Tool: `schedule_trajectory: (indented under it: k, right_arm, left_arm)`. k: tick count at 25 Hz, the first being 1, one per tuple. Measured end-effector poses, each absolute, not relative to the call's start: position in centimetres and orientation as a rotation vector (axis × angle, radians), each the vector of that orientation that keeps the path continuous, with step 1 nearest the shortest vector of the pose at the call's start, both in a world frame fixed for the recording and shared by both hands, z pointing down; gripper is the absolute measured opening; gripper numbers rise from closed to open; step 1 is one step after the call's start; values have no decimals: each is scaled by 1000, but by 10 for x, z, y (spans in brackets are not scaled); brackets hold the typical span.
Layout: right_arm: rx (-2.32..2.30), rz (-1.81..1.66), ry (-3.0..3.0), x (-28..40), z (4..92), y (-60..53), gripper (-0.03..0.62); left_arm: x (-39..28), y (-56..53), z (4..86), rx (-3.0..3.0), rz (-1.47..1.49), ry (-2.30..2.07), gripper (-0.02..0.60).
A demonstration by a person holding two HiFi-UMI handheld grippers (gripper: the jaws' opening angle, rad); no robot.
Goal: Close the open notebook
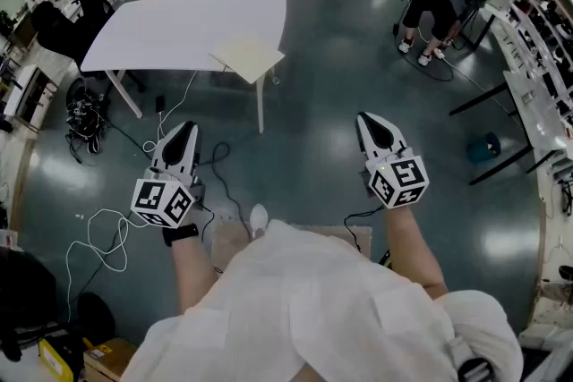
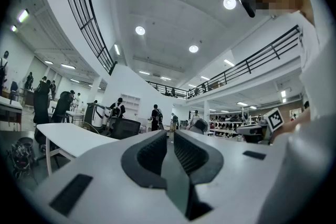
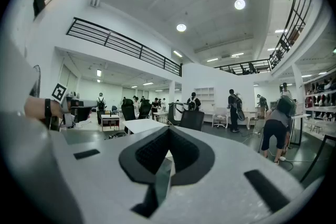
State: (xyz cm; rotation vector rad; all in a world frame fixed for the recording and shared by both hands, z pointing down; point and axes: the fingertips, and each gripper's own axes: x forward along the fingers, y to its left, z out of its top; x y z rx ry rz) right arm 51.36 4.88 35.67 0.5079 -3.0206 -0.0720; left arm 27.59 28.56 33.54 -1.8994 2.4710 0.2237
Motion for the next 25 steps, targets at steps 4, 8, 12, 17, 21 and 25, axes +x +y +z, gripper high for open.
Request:
schedule_trajectory:
  k: [4, 8, 12, 17, 21, 25]
  right_arm:
    - [508, -61, -3010, 506, 360, 38, 0]
    - [519, -31, -2990, 499, 371, 33, 0]
    - [518, -28, -2991, 481, 374, 24, 0]
    - [514, 35, -3054, 451, 371, 16, 3]
    - [533, 92, -3062, 414, 375, 7, 5]
    - [535, 45, -3042, 368, 378, 3, 6]
  left_arm:
    - [271, 271, 340, -1923, 220, 2470, 41]
    - [262, 267, 346, -1933, 231, 2484, 41]
    - [246, 258, 349, -1943, 229, 2481, 41]
    - [213, 252, 355, -1944, 233, 2492, 41]
    - [175, 252, 360, -1940, 229, 2490, 41]
    - [130, 251, 357, -1943, 213, 2475, 41]
